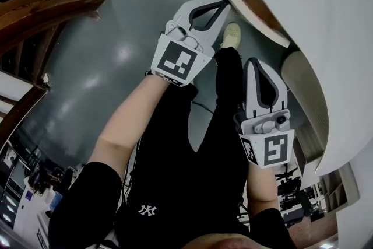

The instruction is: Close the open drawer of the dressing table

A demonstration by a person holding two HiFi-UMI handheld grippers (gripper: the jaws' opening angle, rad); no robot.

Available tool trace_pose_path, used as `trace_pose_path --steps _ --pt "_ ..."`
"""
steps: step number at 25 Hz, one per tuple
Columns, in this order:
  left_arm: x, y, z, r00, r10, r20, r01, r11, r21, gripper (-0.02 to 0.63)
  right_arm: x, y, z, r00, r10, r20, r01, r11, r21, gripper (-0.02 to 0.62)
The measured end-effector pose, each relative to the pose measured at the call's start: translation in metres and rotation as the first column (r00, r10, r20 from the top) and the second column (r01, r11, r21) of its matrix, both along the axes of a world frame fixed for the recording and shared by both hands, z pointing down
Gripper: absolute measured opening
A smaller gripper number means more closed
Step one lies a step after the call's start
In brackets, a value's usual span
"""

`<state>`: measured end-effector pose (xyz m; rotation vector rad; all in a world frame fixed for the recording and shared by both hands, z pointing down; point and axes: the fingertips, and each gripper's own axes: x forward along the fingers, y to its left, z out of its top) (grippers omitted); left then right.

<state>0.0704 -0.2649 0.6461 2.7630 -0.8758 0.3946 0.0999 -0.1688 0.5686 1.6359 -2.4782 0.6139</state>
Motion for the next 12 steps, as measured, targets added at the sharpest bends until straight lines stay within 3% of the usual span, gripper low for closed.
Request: trace_pose_path --steps 12 --pt "0.05 -0.035 -0.003 0.998 0.029 -0.063 -0.026 0.998 0.051 0.011 0.023 -0.016 0.014 1.0 0.01 -0.008 -0.01 1.0 0.003 0.015"
